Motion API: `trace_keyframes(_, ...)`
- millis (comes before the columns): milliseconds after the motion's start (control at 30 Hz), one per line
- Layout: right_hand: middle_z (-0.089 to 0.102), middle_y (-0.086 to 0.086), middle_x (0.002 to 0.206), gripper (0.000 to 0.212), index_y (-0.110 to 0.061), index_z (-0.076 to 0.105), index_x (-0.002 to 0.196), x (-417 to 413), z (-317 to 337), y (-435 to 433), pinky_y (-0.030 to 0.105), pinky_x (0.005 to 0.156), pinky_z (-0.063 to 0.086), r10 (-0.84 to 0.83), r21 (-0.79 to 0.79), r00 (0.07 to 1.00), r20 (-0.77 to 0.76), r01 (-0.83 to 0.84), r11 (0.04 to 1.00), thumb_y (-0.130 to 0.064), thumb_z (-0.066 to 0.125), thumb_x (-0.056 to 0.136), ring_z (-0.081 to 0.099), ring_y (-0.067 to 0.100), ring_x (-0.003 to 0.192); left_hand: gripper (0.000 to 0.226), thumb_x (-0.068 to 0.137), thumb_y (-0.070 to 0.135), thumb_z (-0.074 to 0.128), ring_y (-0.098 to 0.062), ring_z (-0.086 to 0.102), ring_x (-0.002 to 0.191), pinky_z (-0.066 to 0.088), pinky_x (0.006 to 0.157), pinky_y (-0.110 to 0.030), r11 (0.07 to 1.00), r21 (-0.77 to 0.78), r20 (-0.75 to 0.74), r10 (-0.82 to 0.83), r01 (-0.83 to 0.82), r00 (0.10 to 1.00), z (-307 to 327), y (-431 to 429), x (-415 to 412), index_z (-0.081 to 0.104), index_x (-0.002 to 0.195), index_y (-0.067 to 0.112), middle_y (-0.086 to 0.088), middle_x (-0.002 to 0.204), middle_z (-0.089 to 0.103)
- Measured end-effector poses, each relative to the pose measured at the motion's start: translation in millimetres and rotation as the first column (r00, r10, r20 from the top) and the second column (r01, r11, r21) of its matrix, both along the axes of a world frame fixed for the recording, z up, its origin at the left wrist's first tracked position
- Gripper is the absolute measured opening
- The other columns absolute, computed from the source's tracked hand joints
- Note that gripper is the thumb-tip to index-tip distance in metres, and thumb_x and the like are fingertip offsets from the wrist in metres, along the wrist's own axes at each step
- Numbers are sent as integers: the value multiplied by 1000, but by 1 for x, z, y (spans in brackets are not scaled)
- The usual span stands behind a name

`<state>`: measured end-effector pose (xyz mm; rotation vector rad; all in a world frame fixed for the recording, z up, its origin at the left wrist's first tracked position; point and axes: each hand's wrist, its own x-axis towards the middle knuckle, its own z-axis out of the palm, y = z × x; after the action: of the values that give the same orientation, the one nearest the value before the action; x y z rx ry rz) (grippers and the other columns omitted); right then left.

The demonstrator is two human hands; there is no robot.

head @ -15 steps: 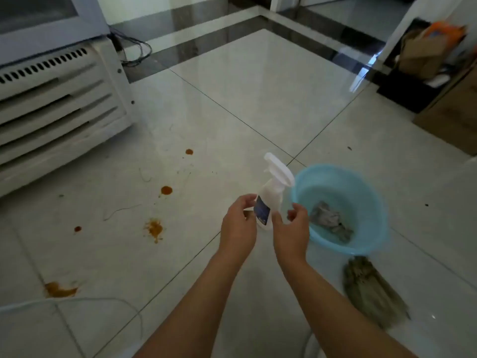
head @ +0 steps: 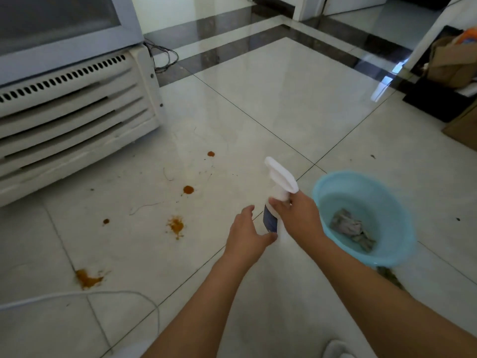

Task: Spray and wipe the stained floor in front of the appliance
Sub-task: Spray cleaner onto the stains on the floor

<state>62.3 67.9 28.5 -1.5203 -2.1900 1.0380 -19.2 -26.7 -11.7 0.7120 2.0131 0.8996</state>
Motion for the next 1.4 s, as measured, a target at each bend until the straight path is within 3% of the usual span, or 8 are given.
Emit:
trace_keyframes(100,65,0,85,34,-15,61,99,-12,23,-12,30,69,50,54,120,997,56,-61,991,-46,61,84,63,19,78,98,54,60,77,-21,53,122,49,97,-40,1000,-21,-76,-9,8,997,6,1,0,32,136,31,5,136,49)
trace_keyframes(267,66,-8,87,34,-23,60,96,-32,65,-22,27,68,49,78,146,996,-31,-73,987,-52,62,79,64,13,81,68,53,63,71,-8,62,84,57,72,-34,984,76,-131,171,-162,977,32,-7,-11,45,108,33,15,100,58)
trace_keyframes(467,56,-7,117,74,-28,35,135,-69,72,-42,33,83,49,73,-290,939,-337,-178,940,-38,77,75,60,16,101,67,57,66,71,-9,61,80,53,69,-28,991,8,-13,130,-130,991,54,-41,-19,46,107,29,16,91,59)
trace_keyframes(600,68,5,106,36,-16,56,113,-79,37,-64,28,67,53,174,-388,950,-261,-268,882,-18,70,80,72,18,78,46,65,54,74,-16,65,85,57,81,-37,996,-79,179,53,-40,982,40,-66,-17,58,97,26,3,94,68)
trace_keyframes(700,68,4,105,30,-14,59,111,-75,7,-87,23,59,46,159,-463,968,-194,-234,855,-11,65,82,71,15,73,30,72,42,75,-16,61,86,53,77,-30,983,-182,387,97,-28,917,27,-90,-13,57,88,25,0,94,65)
trace_keyframes(767,68,4,103,32,-13,59,111,-74,-7,-98,25,60,47,142,-511,974,-177,-214,833,-10,67,80,70,15,73,37,72,40,75,-20,63,95,53,85,-33,971,-239,447,84,28,891,20,-105,-14,59,100,21,-4,104,67)
trace_keyframes(967,65,4,81,34,-13,61,100,-94,-13,-119,29,63,48,35,-567,985,-167,-125,814,-38,72,79,62,17,63,49,73,26,77,-27,62,108,54,94,-38,957,-289,521,141,18,842,9,-127,-32,57,116,13,-9,114,65)
trace_keyframes(1400,63,8,75,11,-11,58,89,-115,-12,-129,25,57,40,133,-455,988,-83,-156,877,-22,57,86,56,8,51,52,78,12,72,-31,59,112,49,99,-49,963,-266,564,196,-48,802,11,-134,-39,50,125,9,-11,120,62)
